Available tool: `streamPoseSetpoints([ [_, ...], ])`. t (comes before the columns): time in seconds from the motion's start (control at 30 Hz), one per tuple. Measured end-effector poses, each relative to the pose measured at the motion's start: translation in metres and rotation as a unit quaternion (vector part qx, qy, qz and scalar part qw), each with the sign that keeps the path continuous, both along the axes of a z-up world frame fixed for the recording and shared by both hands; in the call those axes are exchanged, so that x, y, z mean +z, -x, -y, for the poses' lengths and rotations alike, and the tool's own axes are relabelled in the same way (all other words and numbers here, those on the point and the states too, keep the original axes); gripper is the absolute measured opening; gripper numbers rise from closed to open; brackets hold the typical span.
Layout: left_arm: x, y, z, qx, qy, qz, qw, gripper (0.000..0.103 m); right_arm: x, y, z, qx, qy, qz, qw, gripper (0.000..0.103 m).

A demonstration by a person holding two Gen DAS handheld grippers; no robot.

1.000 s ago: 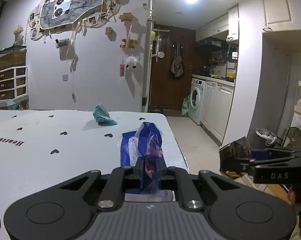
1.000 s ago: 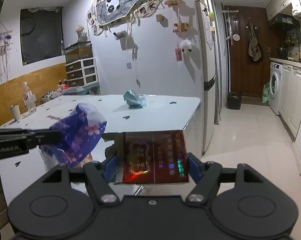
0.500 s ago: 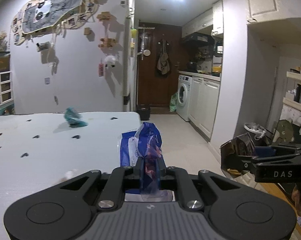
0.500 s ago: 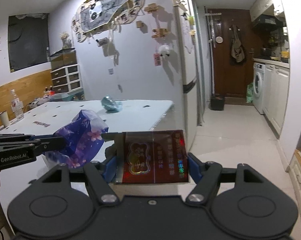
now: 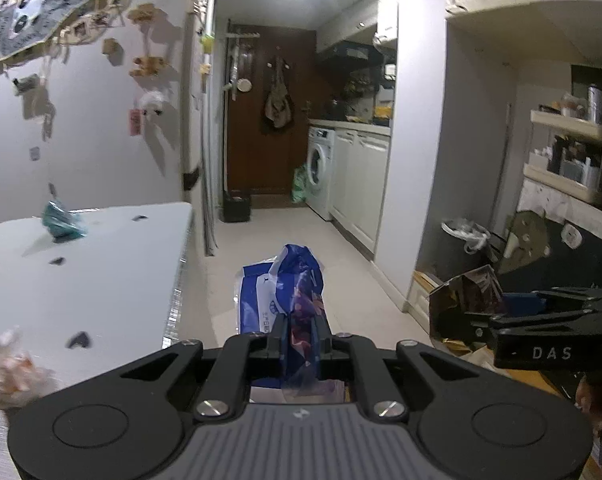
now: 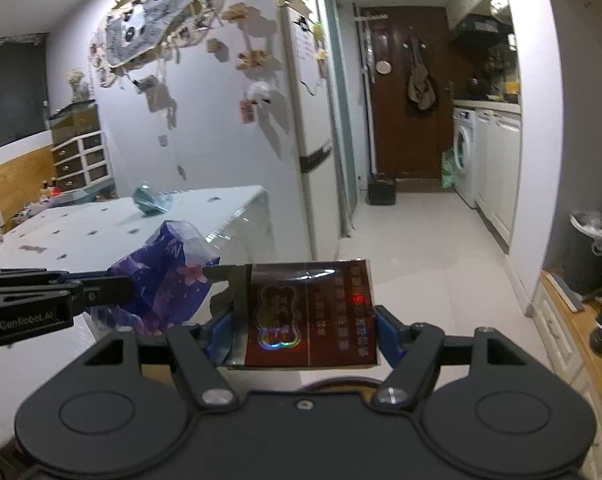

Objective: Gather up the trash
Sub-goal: 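Carry the wrapper and red box with both tools to the wastebasket, then open both tools to drop the wrapper and red box into the wastebasket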

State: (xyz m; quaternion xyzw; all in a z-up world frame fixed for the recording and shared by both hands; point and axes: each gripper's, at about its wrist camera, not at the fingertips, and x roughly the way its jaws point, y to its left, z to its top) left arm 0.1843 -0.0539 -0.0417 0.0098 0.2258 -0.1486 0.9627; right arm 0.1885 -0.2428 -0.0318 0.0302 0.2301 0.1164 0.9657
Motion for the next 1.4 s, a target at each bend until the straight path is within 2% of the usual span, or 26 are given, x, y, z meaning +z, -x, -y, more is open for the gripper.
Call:
streamPoseSetpoints([
  [0.27,-0.028,-0.016,0.032,-0.022,0.0,-0.036,0.9991,0.012,-0.031,-0.003,0.029,-0.025,0.001,-0.033,0.999,0.072],
  [0.53,-0.074,-0.041,0.054,-0.03,0.001,-0.094,0.9951,0.012,-0.072,-0.018,0.047,-0.035,0.002,-0.081,0.996,0.072],
  [0.93,-0.157,-0.095,0.069,-0.027,-0.016,-0.203,0.9786,0.012,-0.151,-0.063,0.044,-0.025,0.03,-0.193,0.98,0.072],
  [1.23,-0.19,-0.128,0.07,-0.027,-0.026,-0.235,0.9712,0.013,-0.19,-0.096,0.034,-0.001,0.054,-0.242,0.969,0.073],
  [1.27,-0.193,-0.131,0.071,-0.026,-0.03,-0.238,0.9705,0.017,-0.193,-0.098,0.033,0.002,0.057,-0.245,0.968,0.073],
  [1.33,-0.199,-0.136,0.073,-0.026,-0.039,-0.244,0.9687,0.018,-0.195,-0.103,0.033,0.003,0.065,-0.246,0.967,0.076],
  [1.4,-0.206,-0.141,0.075,-0.029,-0.05,-0.253,0.9657,0.023,-0.199,-0.102,0.033,0.006,0.075,-0.248,0.966,0.085],
])
